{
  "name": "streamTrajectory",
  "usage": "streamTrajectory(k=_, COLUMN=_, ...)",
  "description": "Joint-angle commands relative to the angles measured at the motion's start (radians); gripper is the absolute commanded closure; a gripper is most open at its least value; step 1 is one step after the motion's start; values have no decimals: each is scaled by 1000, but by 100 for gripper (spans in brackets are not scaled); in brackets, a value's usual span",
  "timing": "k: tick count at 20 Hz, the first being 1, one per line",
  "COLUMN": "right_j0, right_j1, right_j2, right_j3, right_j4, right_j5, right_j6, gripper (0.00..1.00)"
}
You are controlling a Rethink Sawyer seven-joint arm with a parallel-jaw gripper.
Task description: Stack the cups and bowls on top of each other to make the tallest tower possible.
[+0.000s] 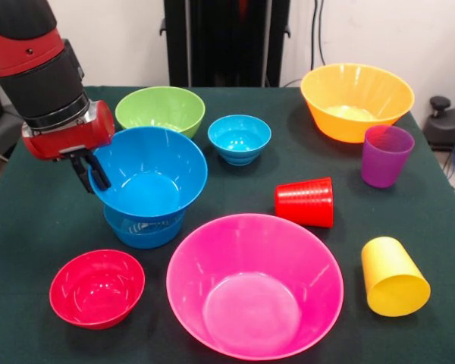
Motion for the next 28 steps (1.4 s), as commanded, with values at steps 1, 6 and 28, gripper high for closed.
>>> streamTrajectory(k=1, right_j0=37, right_j1=19, right_j2=-61, right_j3=11, right_j4=-58, right_j5=64, right_j6=-333, gripper=100)
streamTrajectory(k=6, right_j0=38, right_j1=20, right_j2=-64, right_j3=15, right_j4=-58, right_j5=58, right_j6=-323, gripper=100)
streamTrajectory(k=28, right_j0=32, right_j1=33, right_j2=-59, right_j3=21, right_j4=-57, right_j5=41, right_j6=-325, gripper=100)
